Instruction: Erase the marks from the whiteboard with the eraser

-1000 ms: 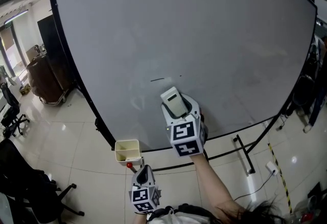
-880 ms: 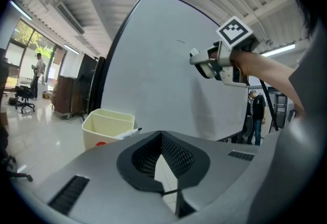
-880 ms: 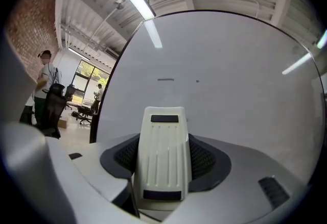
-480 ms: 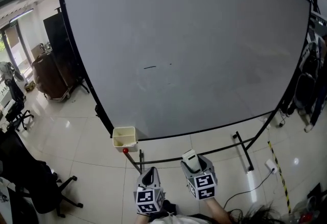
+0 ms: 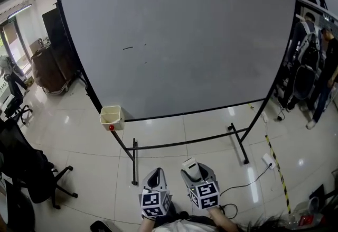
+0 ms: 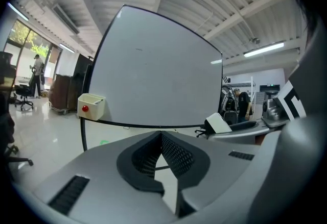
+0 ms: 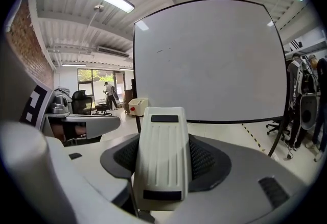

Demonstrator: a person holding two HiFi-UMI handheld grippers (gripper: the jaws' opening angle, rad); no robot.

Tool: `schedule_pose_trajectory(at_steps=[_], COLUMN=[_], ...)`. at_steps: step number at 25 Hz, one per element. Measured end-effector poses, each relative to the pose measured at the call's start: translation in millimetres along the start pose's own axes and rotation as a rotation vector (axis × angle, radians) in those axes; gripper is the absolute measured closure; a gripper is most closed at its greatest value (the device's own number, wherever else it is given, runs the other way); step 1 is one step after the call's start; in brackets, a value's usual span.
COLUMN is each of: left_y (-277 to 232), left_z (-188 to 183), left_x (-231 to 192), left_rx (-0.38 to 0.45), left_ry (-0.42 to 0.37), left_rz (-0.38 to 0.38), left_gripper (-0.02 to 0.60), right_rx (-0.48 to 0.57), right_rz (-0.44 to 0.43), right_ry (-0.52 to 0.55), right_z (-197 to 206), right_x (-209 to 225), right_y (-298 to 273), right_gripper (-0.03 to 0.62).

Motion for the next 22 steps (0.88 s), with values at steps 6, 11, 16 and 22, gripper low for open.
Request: schedule_pose_trajectory(at_steps=[6,11,16,22], left_y=[20.9,27.8,30.2,31.0], left_z=[-7.4,-5.7,-9.4,-11.9], left_x=[18.1,31.4,35.4,34.3], left_rx=[0.009,0.005,0.007,0.002], left_ry=[-0.041,-0.026,-0.054,-0.059], left_rz=[0.008,0.020,0.042,0.053], left_gripper=[0.604,0.604,0.604,0.604], right_rx=[0.009,-0.007,0.002,-0.020], right_rz=[-0.030,-0.031,-0.039,-0.057], right_ry=[-0.033,-0.022,-0.027,-0.036], right_z=[7.1,8.3,7.4,10.8], right_x=[-2.3,0.0,-5.5,-16.9], right_y=[22.2,32.2,30.7,30.1], right_gripper=[0.322,0.322,0.322,0.322])
Point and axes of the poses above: the fingertips, and each gripper's own axes: y backward along the fingers, x to its right, z out of its underside, the point moved 4 cm from there along y, backward along the fingers, and after that the axes turned 6 degrees about -y, right-handed, at the moved point
